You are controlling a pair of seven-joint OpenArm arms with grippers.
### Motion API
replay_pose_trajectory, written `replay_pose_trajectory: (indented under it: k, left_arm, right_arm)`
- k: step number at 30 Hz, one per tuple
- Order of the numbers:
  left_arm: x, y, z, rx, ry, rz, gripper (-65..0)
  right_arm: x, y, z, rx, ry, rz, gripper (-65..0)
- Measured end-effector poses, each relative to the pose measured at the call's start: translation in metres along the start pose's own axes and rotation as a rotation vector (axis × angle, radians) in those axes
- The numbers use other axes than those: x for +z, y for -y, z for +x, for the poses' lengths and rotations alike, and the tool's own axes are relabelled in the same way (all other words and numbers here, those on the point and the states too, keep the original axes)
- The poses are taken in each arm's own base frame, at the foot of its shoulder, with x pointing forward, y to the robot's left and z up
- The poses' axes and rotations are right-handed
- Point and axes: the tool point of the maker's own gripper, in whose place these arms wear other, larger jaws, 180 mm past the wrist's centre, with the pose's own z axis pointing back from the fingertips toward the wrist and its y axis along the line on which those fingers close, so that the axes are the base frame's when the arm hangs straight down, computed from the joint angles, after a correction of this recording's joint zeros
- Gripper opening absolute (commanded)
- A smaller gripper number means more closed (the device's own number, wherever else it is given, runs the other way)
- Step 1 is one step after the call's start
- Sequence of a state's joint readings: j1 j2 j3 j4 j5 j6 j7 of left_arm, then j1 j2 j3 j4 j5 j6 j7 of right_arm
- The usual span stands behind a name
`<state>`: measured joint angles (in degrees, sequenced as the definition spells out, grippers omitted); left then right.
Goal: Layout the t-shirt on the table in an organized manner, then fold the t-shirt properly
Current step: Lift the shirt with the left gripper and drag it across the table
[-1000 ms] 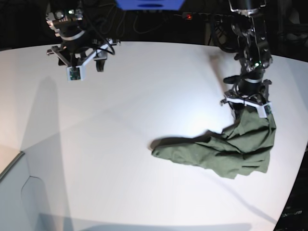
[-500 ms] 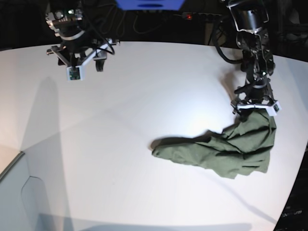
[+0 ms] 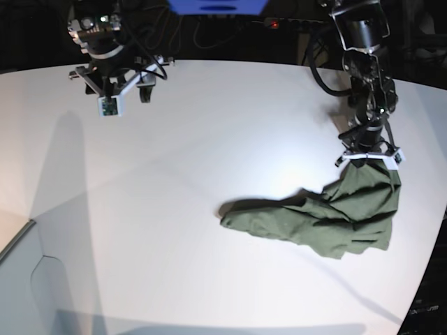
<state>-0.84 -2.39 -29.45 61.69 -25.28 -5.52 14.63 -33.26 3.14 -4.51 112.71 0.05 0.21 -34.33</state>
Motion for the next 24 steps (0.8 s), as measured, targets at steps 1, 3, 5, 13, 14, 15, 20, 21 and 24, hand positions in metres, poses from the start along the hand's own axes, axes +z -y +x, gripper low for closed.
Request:
replay_pose_trajectory:
  k: [1,3,5,13,14,15,20,21,24]
  left_arm:
    - [0.005,0.002,0.004,-0.005,0.017,-0.008,-65.0]
    - [0.021,0.009,0.022,-0.034,0.075,-0.037,-65.0]
    - [0.036,0.021,0.048,-0.064,0.149,-0.065,-65.0]
    - [0.108,0.105,0.143,-0.159,0.455,-0.272,-65.0]
    - [0.113,0.11,0.149,-0.165,0.477,-0.28,-65.0]
    - [0.117,0.115,0.155,-0.17,0.496,-0.294,-65.0]
    - [0.129,0.167,0.187,-0.23,0.577,-0.425,-65.0]
    - [0.131,0.175,0.195,-0.231,0.599,-0.445,-65.0]
    - [0.134,0.201,0.212,-0.244,0.646,-0.497,-65.0]
  right_arm:
    - [0.0,0.0,0.0,0.001,0.0,0.0,-31.4]
    - [0.0,0.0,0.001,0.001,0.002,0.0,-31.4]
    - [0.0,0.0,0.001,0.002,0.003,0.0,-31.4]
    - [-0.002,0.005,0.006,0.021,0.014,-0.005,-31.4]
    - [-0.002,0.006,0.006,0.024,0.013,-0.006,-31.4]
    - [-0.002,0.006,0.005,0.023,0.013,-0.008,-31.4]
    - [-0.002,0.006,0.005,0.021,0.012,-0.007,-31.4]
    - [-0.002,0.006,0.005,0.023,0.011,-0.007,-31.4]
    - [-0.002,0.006,0.005,0.022,0.011,-0.008,-31.4]
